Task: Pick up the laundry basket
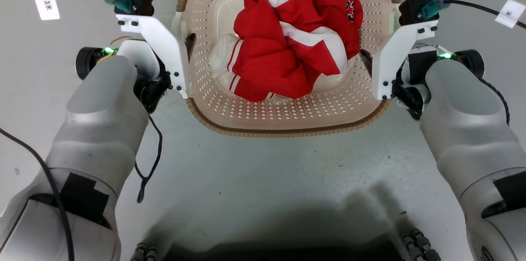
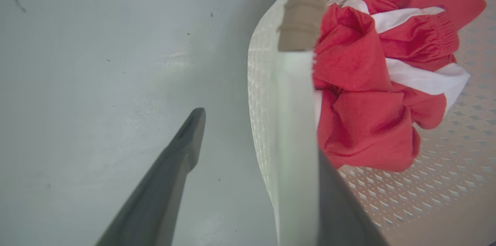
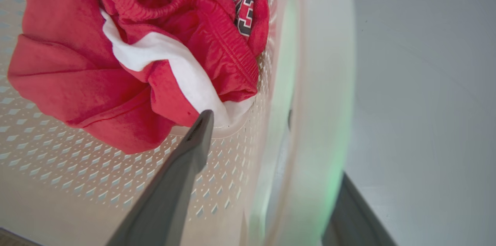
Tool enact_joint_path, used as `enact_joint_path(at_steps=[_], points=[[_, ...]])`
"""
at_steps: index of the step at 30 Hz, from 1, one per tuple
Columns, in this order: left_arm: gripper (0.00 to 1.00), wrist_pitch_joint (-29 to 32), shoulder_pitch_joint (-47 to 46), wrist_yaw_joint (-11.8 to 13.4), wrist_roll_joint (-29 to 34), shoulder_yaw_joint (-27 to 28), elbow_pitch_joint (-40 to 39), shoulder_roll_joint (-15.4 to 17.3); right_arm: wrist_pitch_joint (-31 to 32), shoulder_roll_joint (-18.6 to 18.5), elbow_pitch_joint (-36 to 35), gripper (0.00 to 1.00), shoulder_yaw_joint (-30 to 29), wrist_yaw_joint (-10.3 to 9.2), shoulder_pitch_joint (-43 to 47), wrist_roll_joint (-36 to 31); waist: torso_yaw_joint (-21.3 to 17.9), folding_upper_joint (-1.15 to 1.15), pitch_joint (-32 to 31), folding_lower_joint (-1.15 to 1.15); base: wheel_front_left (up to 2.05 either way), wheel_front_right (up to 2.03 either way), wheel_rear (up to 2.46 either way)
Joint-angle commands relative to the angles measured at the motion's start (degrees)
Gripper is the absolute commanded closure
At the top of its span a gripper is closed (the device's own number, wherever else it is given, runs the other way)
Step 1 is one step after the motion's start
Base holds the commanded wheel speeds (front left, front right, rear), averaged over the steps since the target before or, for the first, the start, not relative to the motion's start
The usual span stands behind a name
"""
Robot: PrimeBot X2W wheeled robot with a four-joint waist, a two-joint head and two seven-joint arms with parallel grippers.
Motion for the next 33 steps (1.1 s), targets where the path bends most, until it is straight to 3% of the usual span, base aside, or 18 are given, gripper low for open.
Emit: enact_joint_path(at_steps=[1,2,3,18,21,33], points=[[0.84,-0.5,-1.2,0.1,-0.6,-0.4,0.3,-0.1,-0.5,0.1,0.3,0.64,-0.2,-0.04,-1.3,0.3,0.1,0.0,0.3,-0.01,0.0,0.0,0.0],[1.0,-0.5,-1.2,0.1,-0.9,-0.6,0.3,-0.2,-0.7,0.1,0.4,0.95,-0.2,-0.04,-1.4,0.2,0.1,0.0,0.4,-0.01,0.0,0.0,0.0],[1.0,-0.4,-1.2,0.1,-1.1,-0.8,0.4,-0.2,-0.9,0.1,0.4,1.0,-0.2,-0.04,-1.5,0.1,0.1,0.0,0.5,-0.01,0.0,0.0,0.0],[1.0,2.5,0.3,0.1,-5.6,-4.2,1.0,-0.2,3.2,0.0,0.7,1.0,1.4,-0.03,0.9,1.5,0.5,0.0,-2.8,-0.01,0.0,0.0,0.0],[1.0,7.2,2.2,0.1,-8.1,-5.6,1.6,-0.6,8.8,0.1,0.6,1.0,4.8,-0.03,3.3,5.2,0.4,0.0,-8.2,-0.01,0.0,0.0,0.0],[1.0,17.6,7.1,0.1,-13.7,-6.7,1.8,-1.6,21.5,0.2,-1.1,1.0,11.9,-0.01,8.2,14.2,0.1,0.0,-20.2,-0.01,0.0,0.0,0.0]])
